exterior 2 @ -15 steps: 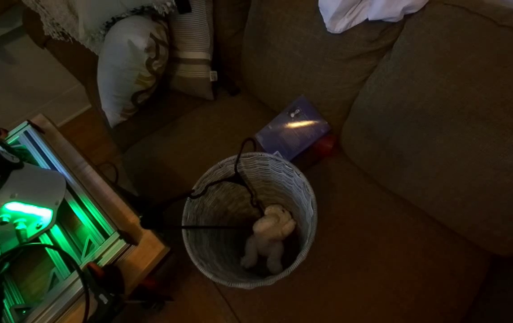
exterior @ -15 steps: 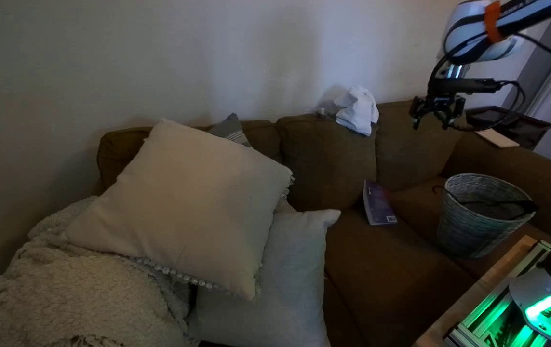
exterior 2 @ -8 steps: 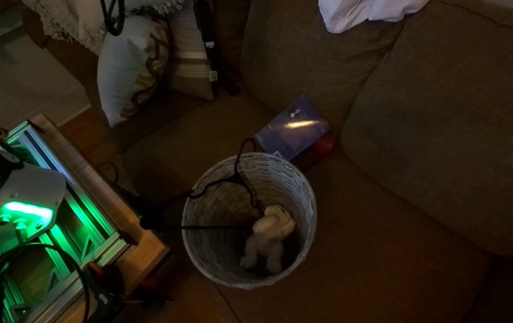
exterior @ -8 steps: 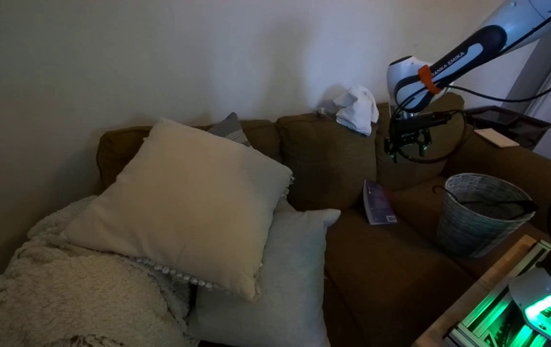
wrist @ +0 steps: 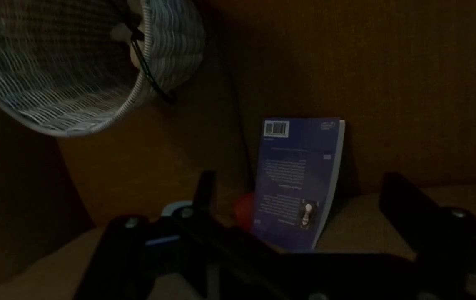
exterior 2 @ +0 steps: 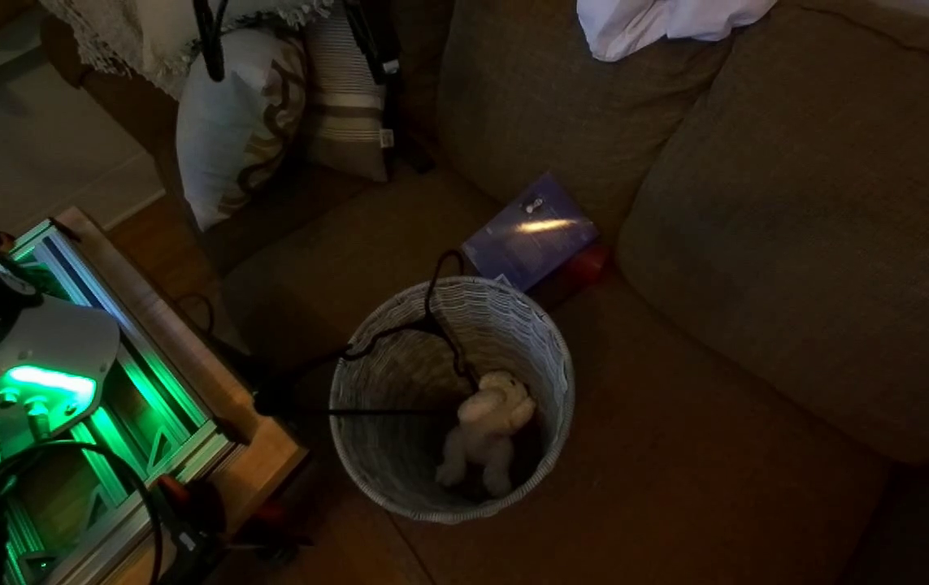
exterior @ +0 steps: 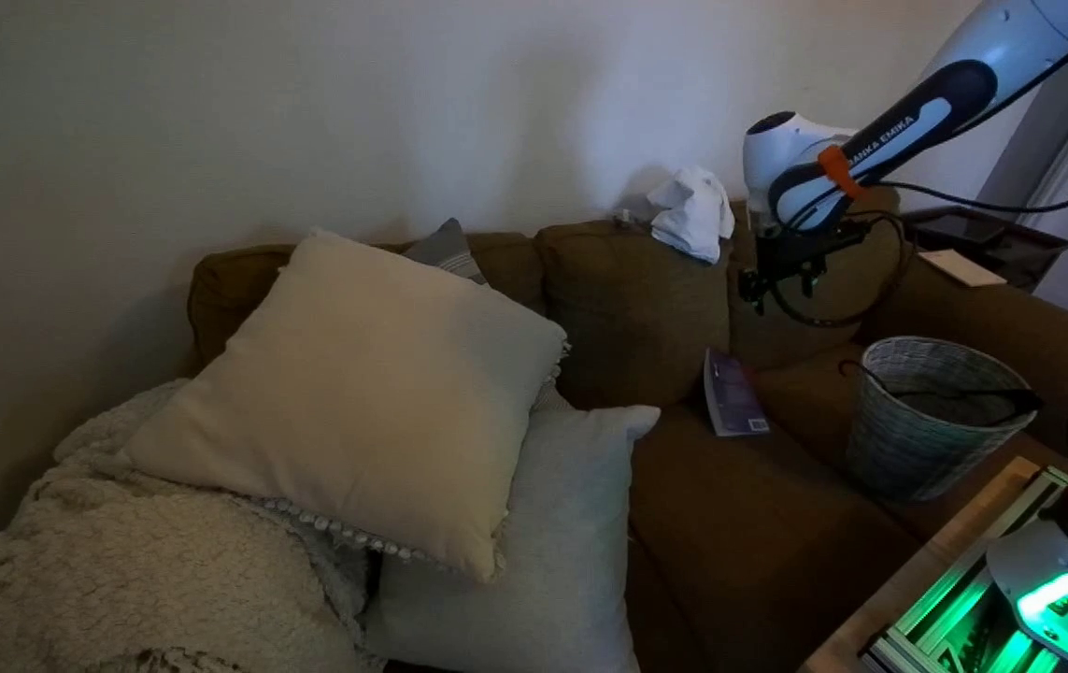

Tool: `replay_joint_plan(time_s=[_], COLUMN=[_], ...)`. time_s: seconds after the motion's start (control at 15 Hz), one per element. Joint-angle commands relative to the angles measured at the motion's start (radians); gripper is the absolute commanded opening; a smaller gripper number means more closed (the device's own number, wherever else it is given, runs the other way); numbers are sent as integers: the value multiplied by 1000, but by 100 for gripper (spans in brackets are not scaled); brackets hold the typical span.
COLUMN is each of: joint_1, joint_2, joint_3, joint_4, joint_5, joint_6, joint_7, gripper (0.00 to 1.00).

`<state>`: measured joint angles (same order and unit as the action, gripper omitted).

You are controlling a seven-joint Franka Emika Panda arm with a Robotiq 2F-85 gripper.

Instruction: Put the book in the basket

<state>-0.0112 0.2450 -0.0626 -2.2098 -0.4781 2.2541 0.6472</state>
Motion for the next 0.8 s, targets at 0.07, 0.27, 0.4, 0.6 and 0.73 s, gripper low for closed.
replay_joint_plan(time_s=[0.07,0.27,0.4,0.6,0.73], joint_1=[63,51,12,2,-6], joint_2=[142,297,397,531,583], joint_3=[-44,-77,-67,-63,-45], joint_4=[-56,-7,57,211,311], joint_5=[-216,-306,-213,-17,141], joint_6=[224,403,452,339,220], joint_7=[-3,-91,-211,-321,-381], gripper=[100,100,100,100,100])
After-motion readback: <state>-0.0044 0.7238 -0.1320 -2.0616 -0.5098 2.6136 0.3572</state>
